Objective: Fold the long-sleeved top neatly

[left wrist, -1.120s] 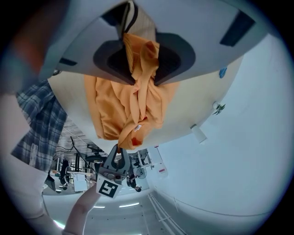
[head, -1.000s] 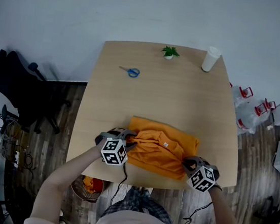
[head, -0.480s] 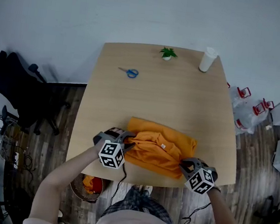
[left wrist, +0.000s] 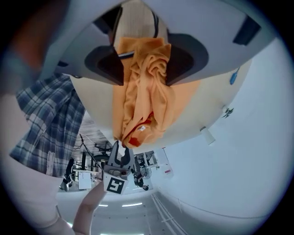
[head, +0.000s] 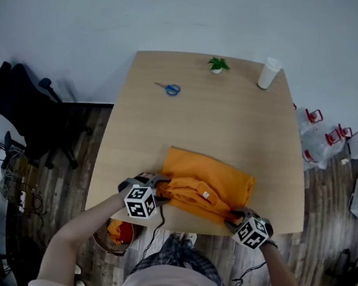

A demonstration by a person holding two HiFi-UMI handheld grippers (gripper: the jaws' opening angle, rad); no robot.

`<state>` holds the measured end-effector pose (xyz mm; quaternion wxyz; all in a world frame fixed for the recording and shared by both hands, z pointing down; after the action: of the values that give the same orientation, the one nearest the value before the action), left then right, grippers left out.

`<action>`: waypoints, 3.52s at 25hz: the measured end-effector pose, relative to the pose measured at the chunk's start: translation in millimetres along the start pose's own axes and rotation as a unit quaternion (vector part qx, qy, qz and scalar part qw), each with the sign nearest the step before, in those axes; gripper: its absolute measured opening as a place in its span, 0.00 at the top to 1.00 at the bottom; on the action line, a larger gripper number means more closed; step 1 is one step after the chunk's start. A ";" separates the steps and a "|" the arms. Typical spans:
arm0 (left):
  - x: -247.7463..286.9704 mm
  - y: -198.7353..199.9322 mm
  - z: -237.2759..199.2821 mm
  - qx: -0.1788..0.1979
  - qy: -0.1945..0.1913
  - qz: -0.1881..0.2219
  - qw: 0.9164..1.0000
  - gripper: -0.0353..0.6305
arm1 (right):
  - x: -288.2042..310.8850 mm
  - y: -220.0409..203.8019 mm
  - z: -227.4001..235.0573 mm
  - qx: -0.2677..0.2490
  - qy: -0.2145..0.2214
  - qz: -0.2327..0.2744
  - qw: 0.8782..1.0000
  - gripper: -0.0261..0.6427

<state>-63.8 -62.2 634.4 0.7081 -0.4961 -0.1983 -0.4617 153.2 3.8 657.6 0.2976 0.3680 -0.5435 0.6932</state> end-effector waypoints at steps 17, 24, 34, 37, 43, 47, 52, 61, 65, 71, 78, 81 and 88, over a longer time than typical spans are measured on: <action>-31.8 14.6 19.6 -0.090 -0.006 0.020 0.996 0.53 | -14.7 1.1 -13.7 0.037 0.021 0.030 0.999 0.70; -45.4 45.9 -42.2 -0.216 0.060 0.084 0.971 0.55 | -52.7 35.1 27.4 0.094 -0.053 0.131 0.985 0.71; -11.7 6.8 -35.9 -0.353 0.076 0.009 0.933 0.62 | -28.9 24.6 32.6 0.184 -0.097 0.149 0.967 0.77; -6.9 -11.7 -17.9 -0.367 0.060 -0.021 0.928 0.62 | -15.6 -0.2 21.2 0.207 -0.089 0.116 0.967 0.76; -14.2 -31.8 4.3 -0.369 0.057 -0.036 0.927 0.62 | -18.4 -42.1 1.9 0.239 -0.100 0.107 0.960 0.74; -12.7 -35.8 9.8 -0.375 0.061 -0.035 0.925 0.61 | -14.5 -50.2 2.1 0.247 -0.104 0.112 0.957 0.73; -18.8 -29.2 2.9 -0.385 0.068 -0.021 0.920 0.59 | -26.5 -42.1 3.4 0.252 -0.102 0.126 0.954 0.72; -79.4 -2.0 -88.3 -0.470 0.198 0.094 0.855 0.61 | -113.0 21.6 51.3 0.234 -0.173 0.288 0.912 0.73; -105.1 9.0 -131.6 -0.493 0.274 0.134 0.815 0.69 | -150.7 49.5 81.2 0.219 -0.226 0.354 0.881 0.81; -136.5 26.7 -165.5 -0.497 0.356 0.173 0.772 0.87 | -203.5 75.5 109.0 0.205 -0.314 0.426 0.823 0.94; -155.6 46.6 -175.4 -0.478 0.386 0.201 0.763 0.94 | -249.9 75.9 111.1 0.213 -0.388 0.464 0.767 0.95; -155.4 51.6 -175.3 -0.473 0.384 0.208 0.765 0.94 | -256.2 72.8 109.3 0.209 -0.414 0.451 0.763 0.95; -153.6 62.8 -178.4 -0.460 0.381 0.216 0.772 0.94 | -255.0 62.1 109.3 0.210 -0.442 0.430 0.759 0.95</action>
<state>-118.0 -144.8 411.7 0.4936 -0.5763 0.4358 -0.4840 263.9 -120.1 426.9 -0.3897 0.4144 -0.5563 0.6057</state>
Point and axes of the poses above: the fingertips, and each gripper's own axes: x forward along the fingers, z to its right, y out of its top, the point moved 1 cm from there along -x, backward along the fingers, and after that the axes turned 12 degrees about y, right-handed, at the moved point
